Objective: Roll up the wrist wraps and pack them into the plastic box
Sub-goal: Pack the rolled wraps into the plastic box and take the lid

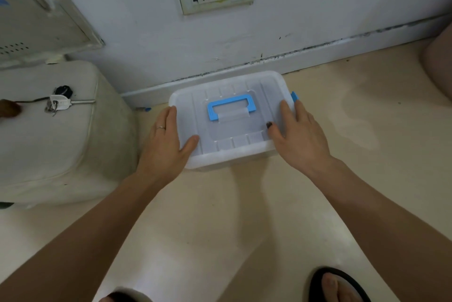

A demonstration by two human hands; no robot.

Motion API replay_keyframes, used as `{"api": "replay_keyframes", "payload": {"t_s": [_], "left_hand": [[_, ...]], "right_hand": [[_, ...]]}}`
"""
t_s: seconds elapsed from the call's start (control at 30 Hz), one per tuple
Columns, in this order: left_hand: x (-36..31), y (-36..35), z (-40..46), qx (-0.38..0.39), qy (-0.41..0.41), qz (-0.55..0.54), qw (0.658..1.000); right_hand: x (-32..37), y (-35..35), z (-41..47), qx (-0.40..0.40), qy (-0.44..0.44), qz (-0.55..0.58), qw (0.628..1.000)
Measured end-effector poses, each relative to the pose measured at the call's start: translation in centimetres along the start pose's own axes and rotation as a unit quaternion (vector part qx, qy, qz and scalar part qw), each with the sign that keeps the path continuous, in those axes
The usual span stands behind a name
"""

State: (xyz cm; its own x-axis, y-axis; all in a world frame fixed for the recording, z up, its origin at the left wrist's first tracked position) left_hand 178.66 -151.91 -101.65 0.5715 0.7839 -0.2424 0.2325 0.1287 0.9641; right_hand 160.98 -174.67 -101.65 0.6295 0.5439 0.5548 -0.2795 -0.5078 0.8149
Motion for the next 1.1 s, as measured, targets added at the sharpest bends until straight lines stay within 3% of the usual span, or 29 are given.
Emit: {"api": "replay_keyframes", "payload": {"t_s": [0.2,0.4,0.57,0.63,0.83,1.1], "left_hand": [[-0.2,-1.7,-0.7,0.056,0.026,-0.030,0.998],[0.4,-2.1,-0.5,0.051,0.056,-0.031,0.997],[-0.1,-2.1,-1.0,0.023,0.185,-0.218,0.958],[0.0,-2.3,-1.2,0.011,0.214,-0.246,0.945],[-0.2,-1.9,-2.1,-0.086,0.170,-0.155,0.969],[-1.5,-1.1,-2.5,-0.082,0.135,0.007,0.987]], "right_hand": [[-0.6,-1.1,-0.2,0.003,-0.006,-0.054,0.999],[-0.7,-1.3,-0.2,-0.035,0.017,-0.058,0.998],[-0.8,-1.4,-0.4,-0.050,-0.027,0.042,0.997],[-1.0,-1.7,-0.4,-0.055,-0.043,0.097,0.993],[-0.4,-1.2,-1.0,-0.149,0.018,0.171,0.974],[-0.1,-2.0,-0.9,-0.166,0.078,0.118,0.976]]}}
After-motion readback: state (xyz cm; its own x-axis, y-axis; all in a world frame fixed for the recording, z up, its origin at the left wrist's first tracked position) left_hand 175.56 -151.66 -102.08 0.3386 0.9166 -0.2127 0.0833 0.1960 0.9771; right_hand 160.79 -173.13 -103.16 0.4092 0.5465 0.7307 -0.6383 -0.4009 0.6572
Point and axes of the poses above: each hand's wrist, its own z-axis towards the middle knuckle, its own y-axis out of the back of the hand, x = y × z, the point moved 3 cm from there along z, towards the middle knuckle, and after that the axes turned 14 degrees about z, right-handed, at the moved point
